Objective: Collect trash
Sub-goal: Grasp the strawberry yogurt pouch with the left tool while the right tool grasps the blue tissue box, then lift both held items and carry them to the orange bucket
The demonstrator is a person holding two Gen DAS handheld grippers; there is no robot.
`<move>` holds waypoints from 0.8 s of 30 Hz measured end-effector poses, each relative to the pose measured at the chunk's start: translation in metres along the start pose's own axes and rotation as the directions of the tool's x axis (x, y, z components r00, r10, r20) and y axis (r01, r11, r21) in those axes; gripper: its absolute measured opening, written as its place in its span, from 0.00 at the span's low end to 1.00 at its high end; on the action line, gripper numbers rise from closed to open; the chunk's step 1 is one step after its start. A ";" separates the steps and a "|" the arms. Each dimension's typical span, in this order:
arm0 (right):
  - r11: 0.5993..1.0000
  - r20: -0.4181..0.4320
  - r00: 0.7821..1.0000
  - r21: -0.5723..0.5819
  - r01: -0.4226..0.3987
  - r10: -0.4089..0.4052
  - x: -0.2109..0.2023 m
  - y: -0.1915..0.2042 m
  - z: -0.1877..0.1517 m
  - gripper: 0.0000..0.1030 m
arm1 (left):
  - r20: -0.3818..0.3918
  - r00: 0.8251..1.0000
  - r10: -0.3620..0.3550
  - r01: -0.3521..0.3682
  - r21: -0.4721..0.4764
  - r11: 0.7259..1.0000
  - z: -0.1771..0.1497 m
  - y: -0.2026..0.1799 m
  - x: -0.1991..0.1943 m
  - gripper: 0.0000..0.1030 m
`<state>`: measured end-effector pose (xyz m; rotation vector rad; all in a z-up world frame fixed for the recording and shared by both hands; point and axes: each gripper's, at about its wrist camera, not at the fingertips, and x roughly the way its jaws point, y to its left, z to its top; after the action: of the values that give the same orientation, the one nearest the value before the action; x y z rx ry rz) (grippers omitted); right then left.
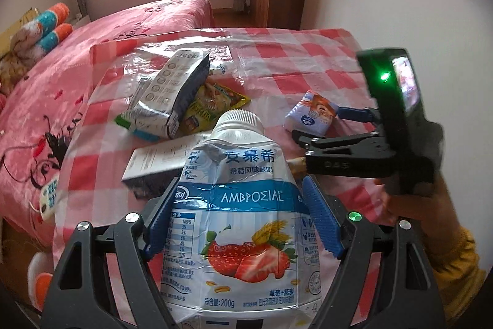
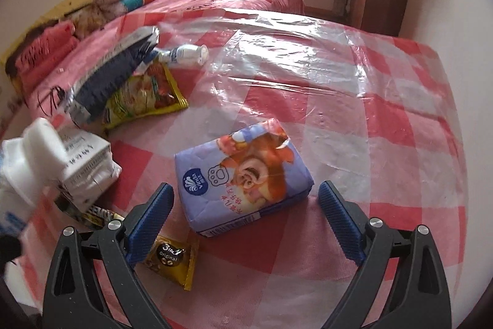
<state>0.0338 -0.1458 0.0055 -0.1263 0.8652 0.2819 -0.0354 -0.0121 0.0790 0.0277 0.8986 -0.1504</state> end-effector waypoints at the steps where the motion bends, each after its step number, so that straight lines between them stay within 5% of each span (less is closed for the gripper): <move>1: 1.000 0.001 1.000 -0.004 0.002 -0.002 0.000 0.000 0.000 0.91 | 0.004 1.000 -0.013 0.013 -0.013 1.000 -0.002 0.002 -0.003 0.76; 5: 1.000 0.012 1.000 -0.010 -0.007 0.007 -0.002 -0.001 -0.003 0.78 | 0.015 0.998 -0.053 0.054 -0.052 0.997 -0.009 0.009 -0.014 0.71; 9: 1.000 0.019 1.000 -0.022 0.004 -0.004 -0.005 0.000 -0.005 0.77 | 0.000 0.997 -0.074 0.074 -0.076 0.994 -0.019 0.014 -0.017 0.68; 11: 1.000 0.023 1.000 -0.027 -0.001 0.001 -0.006 0.001 -0.006 0.76 | -0.017 0.996 -0.082 0.080 -0.094 0.992 -0.026 0.018 -0.015 0.55; 15: 0.999 0.037 0.999 -0.040 -0.016 0.018 -0.010 0.005 -0.010 0.76 | -0.053 0.994 -0.094 0.089 -0.091 0.992 -0.039 0.022 -0.008 0.55; 19: 0.999 0.057 0.997 -0.019 -0.049 0.050 -0.017 0.004 -0.012 0.76 | -0.085 0.992 -0.094 0.089 -0.065 0.994 -0.049 0.020 0.000 0.71; 20: 0.999 0.066 0.996 -0.015 -0.053 0.053 -0.019 0.003 -0.013 0.76 | -0.090 0.992 -0.086 0.082 -0.044 0.996 -0.052 0.018 0.002 0.82; 24: 0.997 0.099 0.993 -0.001 -0.071 0.071 -0.028 0.002 -0.016 0.76 | -0.136 0.990 -0.043 0.052 0.064 0.997 -0.065 0.007 0.009 0.86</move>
<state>0.0043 -0.1530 0.0164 -0.0787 0.7728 0.3513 -0.0794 -0.0004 0.0317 0.0796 1.0295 -0.2255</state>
